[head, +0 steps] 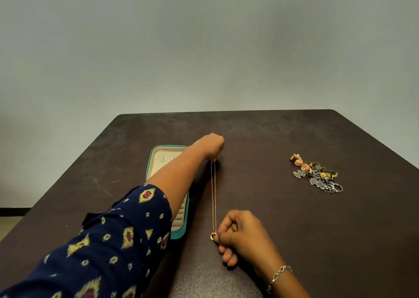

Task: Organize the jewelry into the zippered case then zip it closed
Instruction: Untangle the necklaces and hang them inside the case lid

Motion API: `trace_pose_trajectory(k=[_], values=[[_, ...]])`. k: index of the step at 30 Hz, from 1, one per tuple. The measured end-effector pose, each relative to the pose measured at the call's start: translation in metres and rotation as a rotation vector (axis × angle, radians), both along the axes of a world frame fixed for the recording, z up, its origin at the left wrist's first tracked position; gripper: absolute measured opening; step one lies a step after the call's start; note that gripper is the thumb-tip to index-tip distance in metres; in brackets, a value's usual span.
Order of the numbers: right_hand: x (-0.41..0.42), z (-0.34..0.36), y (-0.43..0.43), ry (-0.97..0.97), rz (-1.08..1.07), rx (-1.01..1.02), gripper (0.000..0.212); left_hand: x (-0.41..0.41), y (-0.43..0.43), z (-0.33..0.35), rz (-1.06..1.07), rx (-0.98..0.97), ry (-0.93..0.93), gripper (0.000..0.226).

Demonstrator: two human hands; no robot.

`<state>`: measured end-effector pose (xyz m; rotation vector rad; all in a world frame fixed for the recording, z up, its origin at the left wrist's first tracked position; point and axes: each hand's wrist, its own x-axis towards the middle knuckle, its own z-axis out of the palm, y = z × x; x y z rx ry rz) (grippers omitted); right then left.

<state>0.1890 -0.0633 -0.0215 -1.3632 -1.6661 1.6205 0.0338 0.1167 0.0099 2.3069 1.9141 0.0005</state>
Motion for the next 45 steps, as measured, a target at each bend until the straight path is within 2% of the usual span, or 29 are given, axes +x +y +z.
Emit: trace_pose_trajectory(k=[4, 8, 13, 16, 20, 25, 30, 34, 36, 41, 45], values=[[0.001, -0.002, -0.001, 0.011, -0.005, 0.026, 0.018, 0.001, -0.004, 0.001, -0.004, 0.028, 0.018, 0.015], [0.004, -0.003, -0.004, 0.036, -0.005, 0.072, 0.018, 0.003, -0.014, 0.012, 0.008, 0.143, -0.027, 0.022], [0.007, -0.005, -0.008, 0.079, -0.015, 0.111, 0.018, -0.005, -0.041, 0.033, 0.018, 0.241, -0.103, 0.015], [0.006, -0.005, -0.009, 0.073, -0.009, 0.132, 0.019, -0.018, -0.067, 0.039, 0.061, 0.293, -0.217, 0.003], [0.005, -0.003, -0.011, 0.11, -0.025, 0.134, 0.013, -0.04, -0.111, 0.037, 0.175, 0.351, -0.419, 0.01], [-0.002, 0.003, -0.013, 0.106, -0.027, 0.2, 0.008, -0.068, -0.163, 0.016, 0.403, 0.467, -0.583, 0.01], [-0.027, 0.012, -0.009, 0.006, 0.016, 0.409, 0.005, -0.086, -0.197, -0.014, 0.598, 0.501, -0.728, 0.007], [-0.056, 0.019, -0.001, -0.118, 0.064, 0.598, 0.006, -0.091, -0.215, -0.033, 0.703, 0.515, -0.85, 0.014], [-0.071, 0.022, 0.003, -0.2, 0.11, 0.694, 0.002, -0.089, -0.222, -0.042, 0.71, 0.508, -0.902, 0.014], [-0.107, 0.032, 0.009, -0.359, 0.223, 0.885, 0.016, -0.086, -0.229, -0.057, 0.665, 0.553, -0.978, 0.018], [-0.126, 0.029, 0.016, -0.563, 0.362, 0.915, 0.022, -0.087, -0.23, -0.058, 0.662, 0.576, -0.999, 0.021]])
